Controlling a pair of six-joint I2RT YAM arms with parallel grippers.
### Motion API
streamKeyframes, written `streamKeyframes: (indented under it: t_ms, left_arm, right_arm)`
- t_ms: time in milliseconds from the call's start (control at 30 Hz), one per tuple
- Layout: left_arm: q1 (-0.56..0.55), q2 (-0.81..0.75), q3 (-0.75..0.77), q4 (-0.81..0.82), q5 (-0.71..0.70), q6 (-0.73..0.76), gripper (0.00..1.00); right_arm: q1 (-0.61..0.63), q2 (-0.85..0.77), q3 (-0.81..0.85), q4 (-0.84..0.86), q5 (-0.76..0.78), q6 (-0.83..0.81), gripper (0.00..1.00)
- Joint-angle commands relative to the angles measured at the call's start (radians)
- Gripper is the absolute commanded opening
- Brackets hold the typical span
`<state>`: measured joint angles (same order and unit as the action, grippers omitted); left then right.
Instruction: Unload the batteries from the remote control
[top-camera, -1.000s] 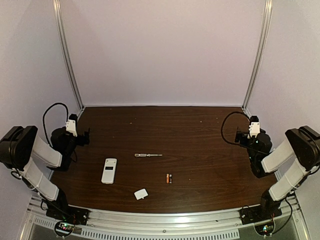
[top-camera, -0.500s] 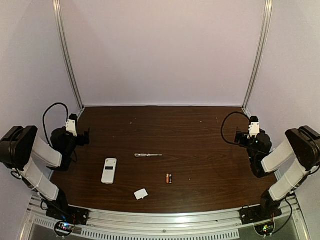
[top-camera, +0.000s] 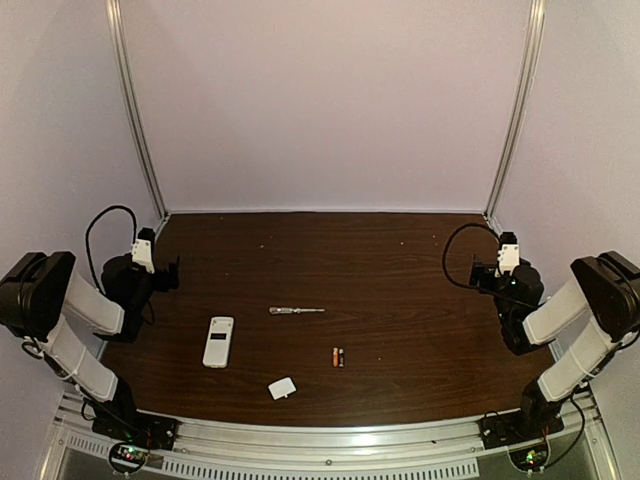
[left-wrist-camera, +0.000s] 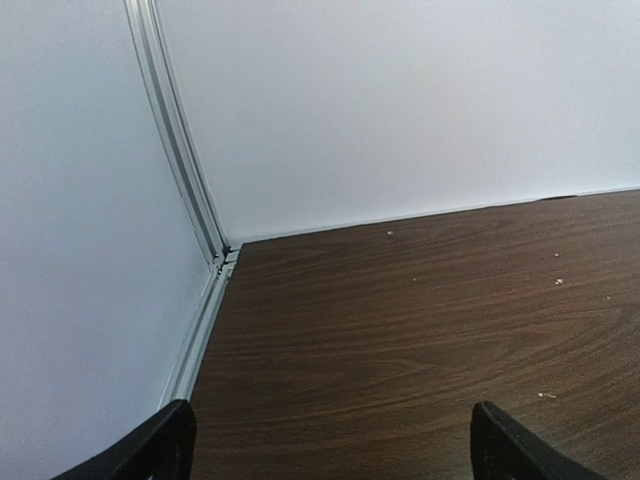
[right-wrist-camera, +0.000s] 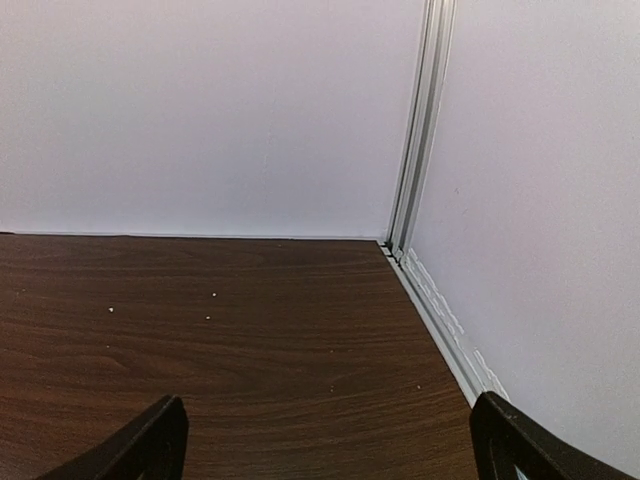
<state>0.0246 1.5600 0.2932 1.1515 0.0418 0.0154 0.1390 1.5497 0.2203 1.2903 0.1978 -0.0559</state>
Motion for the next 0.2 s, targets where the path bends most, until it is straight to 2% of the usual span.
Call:
streamKeyframes:
  t_ms: [0, 167]
  left_arm:
    - [0.002, 0.007, -0.009, 0.043, 0.007, -0.008, 0.98]
    - [0.003, 0.007, -0.009, 0.043, 0.007, -0.008, 0.97]
  right_arm:
    - [-0.027, 0.003, 0.039, -0.064, -0.054, 0.023, 1.0]
    - [-0.039, 0.0, 0.045, -0.078, -0.072, 0.029, 1.0]
